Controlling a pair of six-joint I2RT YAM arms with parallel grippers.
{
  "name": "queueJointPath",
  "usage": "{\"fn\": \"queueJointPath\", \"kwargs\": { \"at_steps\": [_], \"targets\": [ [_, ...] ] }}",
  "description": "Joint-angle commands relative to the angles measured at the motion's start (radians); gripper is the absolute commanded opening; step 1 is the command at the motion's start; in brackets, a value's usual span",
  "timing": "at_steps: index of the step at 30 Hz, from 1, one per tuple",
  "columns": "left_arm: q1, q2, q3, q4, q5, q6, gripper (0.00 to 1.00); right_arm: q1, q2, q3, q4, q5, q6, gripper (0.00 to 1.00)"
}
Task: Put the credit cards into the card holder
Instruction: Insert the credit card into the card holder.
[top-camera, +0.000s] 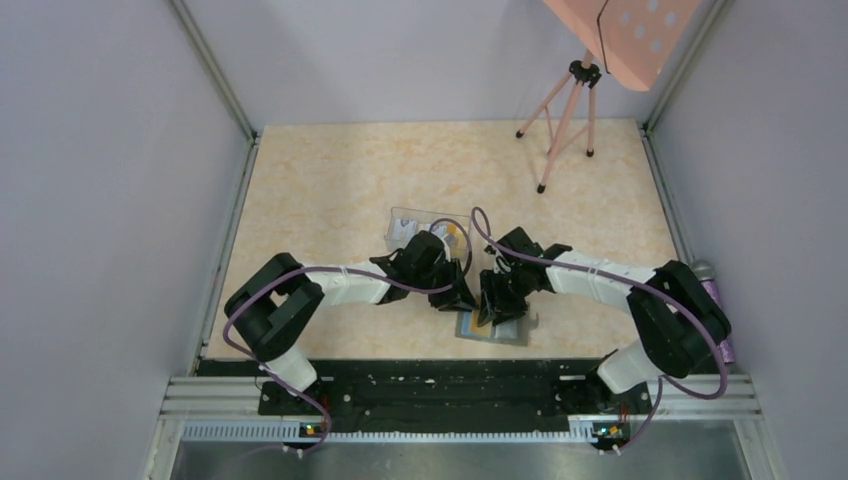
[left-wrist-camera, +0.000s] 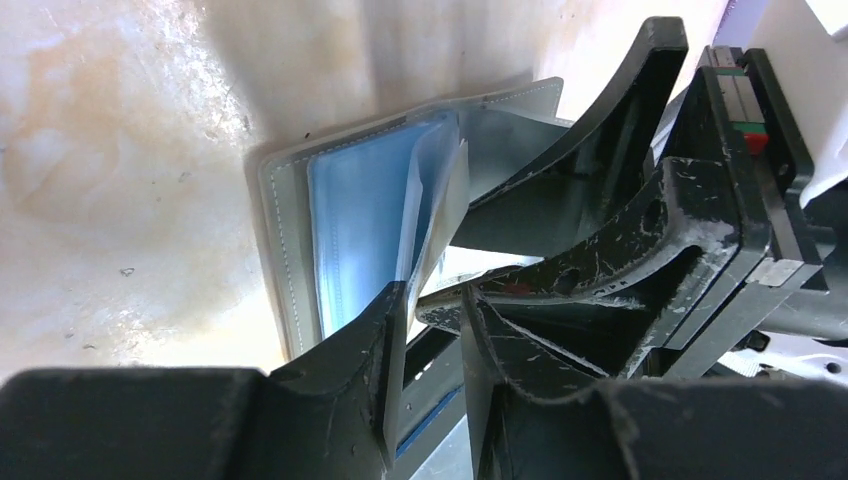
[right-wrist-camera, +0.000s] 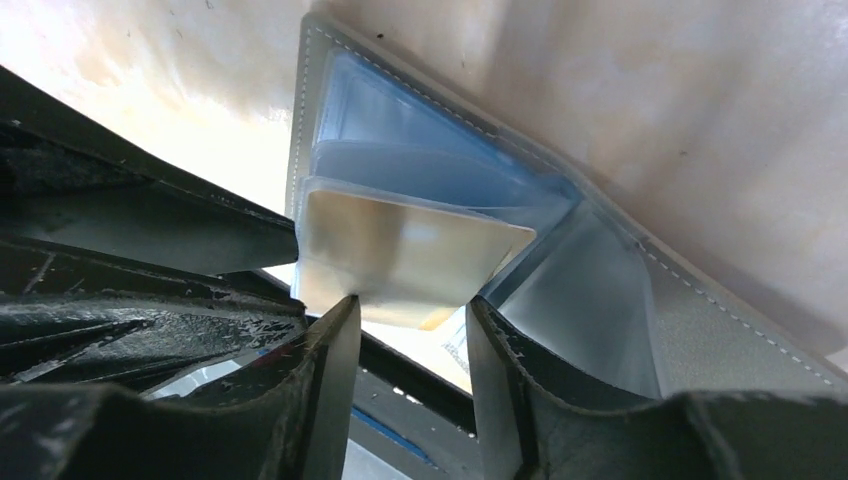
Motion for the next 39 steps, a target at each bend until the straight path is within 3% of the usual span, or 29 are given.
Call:
{"fn": "queueJointPath", "kwargs": {
  "at_steps": [1, 8, 15, 21, 31, 39],
  "targets": [
    [-0.011, -0.024, 0.005, 0.090, 0.051, -0.017, 0.31, -0.004, -0.061, 0.027, 0.021, -0.006, 0.006, 0.48],
    [-0.013, 0.031, 0.043, 0.092, 0.084, -0.019, 0.31, -0.042, -0.174, 0.067, -0.056, 0.023, -0.010, 0.62],
    [-0.014, 0.056, 0.095, 0.005, 0.052, 0.013, 0.32, -0.117, -0.268, 0.064, -0.100, 0.021, -0.027, 0.66],
    [-0.014, 0.045, 0.123, -0.164, -0.050, 0.054, 0.39, -0.124, -0.224, 0.023, -0.090, 0.001, -0.054, 0.48],
    [-0.015, 0.103, 0.143, -0.174, -0.039, 0.058, 0.40, -0.124, -0.094, -0.059, 0.017, -0.039, -0.049, 0.08],
    [-0.021, 0.139, 0.173, -0.160, -0.011, 0.061, 0.39, -0.123, -0.025, -0.081, 0.067, -0.054, -0.049, 0.01]
  ]
}}
